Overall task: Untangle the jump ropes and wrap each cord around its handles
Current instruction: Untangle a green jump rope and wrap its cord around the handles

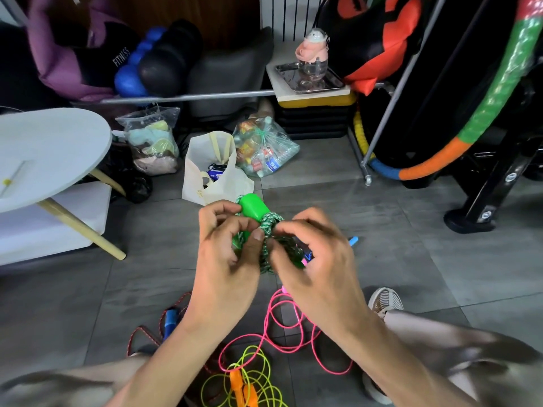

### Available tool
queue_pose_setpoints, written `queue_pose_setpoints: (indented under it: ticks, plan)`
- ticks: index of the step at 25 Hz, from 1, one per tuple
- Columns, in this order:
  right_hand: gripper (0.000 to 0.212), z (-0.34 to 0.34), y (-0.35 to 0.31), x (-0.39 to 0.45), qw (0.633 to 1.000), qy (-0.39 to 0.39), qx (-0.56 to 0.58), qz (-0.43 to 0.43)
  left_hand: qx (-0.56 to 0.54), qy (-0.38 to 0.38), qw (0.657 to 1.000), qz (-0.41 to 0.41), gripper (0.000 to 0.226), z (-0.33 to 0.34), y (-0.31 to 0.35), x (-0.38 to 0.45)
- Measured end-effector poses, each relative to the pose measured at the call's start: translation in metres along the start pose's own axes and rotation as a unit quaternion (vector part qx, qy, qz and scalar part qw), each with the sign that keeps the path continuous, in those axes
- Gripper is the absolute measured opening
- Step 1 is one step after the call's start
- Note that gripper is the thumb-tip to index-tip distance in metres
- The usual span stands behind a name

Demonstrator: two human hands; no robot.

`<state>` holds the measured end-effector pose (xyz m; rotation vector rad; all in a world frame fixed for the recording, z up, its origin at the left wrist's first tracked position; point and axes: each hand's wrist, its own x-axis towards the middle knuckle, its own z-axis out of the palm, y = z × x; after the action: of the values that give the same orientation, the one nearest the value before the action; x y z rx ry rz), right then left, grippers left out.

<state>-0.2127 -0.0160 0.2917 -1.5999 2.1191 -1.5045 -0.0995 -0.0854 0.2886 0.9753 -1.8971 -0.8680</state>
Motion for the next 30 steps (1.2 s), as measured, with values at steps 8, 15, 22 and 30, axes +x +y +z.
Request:
queue_pose_setpoints:
  ticks: [8,15,22,30]
  plan:
    - [0.010,-0.009,-0.011,0.004,0.926,-0.034,0.260,0.271,0.036,0.025,0.994,0.097,0.006,0.007,0.004,-0.009]
    - [0.021,-0.014,-0.007,0.003,0.956,-0.118,0.103,0.248,0.077,-0.011,0.986,0.145,0.012,0.005,0.008,-0.009]
    - [0.030,-0.025,-0.003,0.014,0.948,-0.220,0.048,0.223,0.120,-0.068,0.968,0.211,0.005,-0.005,0.009,-0.006]
    - [0.028,-0.034,0.005,0.019,0.927,-0.296,0.080,0.216,0.070,-0.099,0.981,0.151,0.004,-0.016,0.004,0.007]
